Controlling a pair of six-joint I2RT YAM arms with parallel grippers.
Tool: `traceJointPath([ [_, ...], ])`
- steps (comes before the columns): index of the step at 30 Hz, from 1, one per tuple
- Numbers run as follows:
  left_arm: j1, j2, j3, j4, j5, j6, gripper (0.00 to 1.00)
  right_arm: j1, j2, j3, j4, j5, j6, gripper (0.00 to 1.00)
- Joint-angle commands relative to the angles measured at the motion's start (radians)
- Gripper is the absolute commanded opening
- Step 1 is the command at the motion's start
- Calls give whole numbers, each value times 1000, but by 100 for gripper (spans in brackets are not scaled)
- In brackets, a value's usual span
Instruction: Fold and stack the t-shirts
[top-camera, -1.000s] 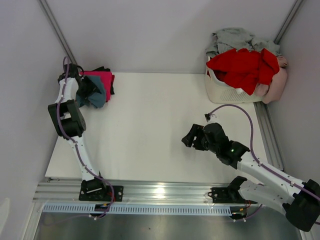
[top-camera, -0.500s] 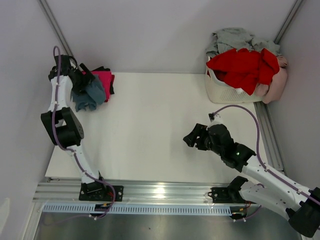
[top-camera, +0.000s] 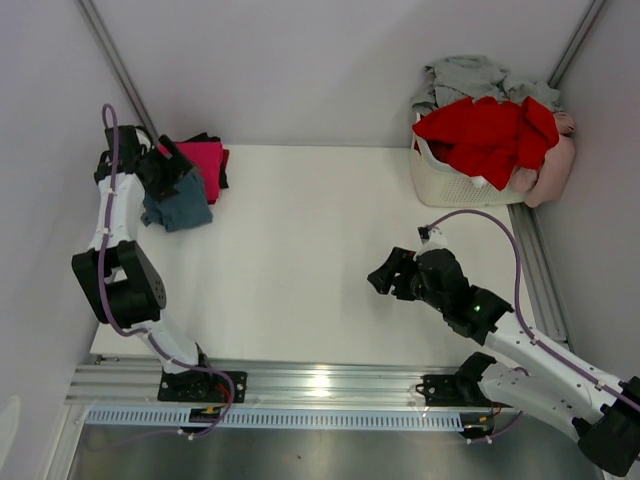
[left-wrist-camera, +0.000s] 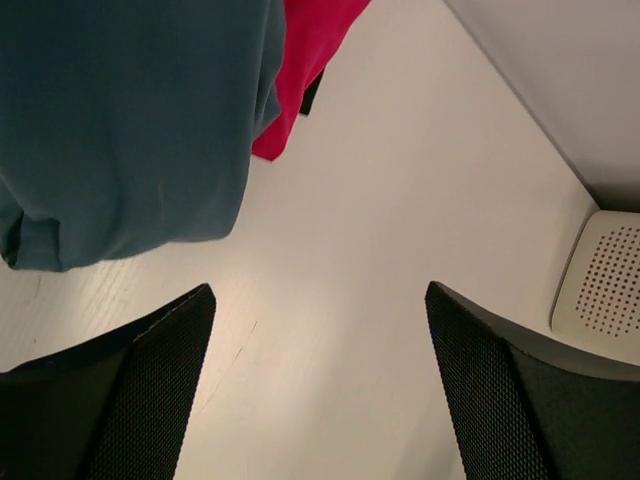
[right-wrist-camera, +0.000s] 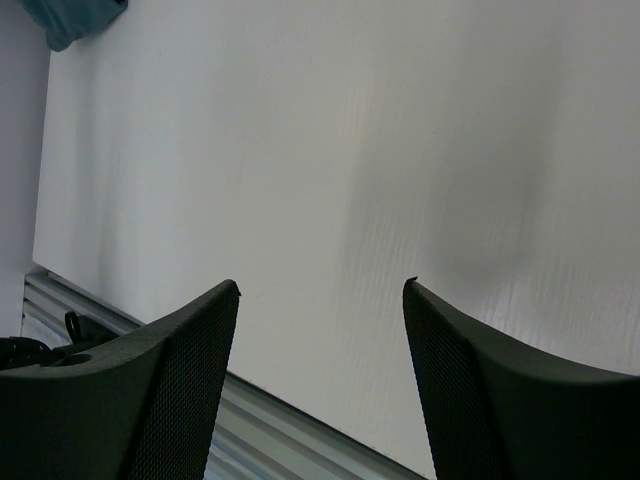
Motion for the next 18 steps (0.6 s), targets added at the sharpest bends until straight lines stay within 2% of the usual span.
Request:
traceJointPath([
  [1, 1, -112, -105, 47, 54, -42, 89, 5, -5, 26, 31, 23, -21, 71],
  [5, -2, -252, -279, 159, 91, -65, 89, 4, -8, 20, 45, 28, -27, 70],
  [6, -3, -290, -371, 184, 85, -66, 89, 5, -10, 19, 53, 25, -28, 70],
  [8, -6, -404, -421, 262, 96, -51, 89, 5, -8, 18, 62, 20, -33, 70],
  [11, -28, -535, -493, 296, 102, -31, 89, 4, -4, 17, 68, 14, -41, 70],
  [14, -100, -647, -530, 311, 58, 13, 89, 5, 4, 25, 85, -6, -54, 69],
  [18, -253, -778, -591, 297, -33, 87, 90, 5, 11, 40, 73, -6, -73, 68],
])
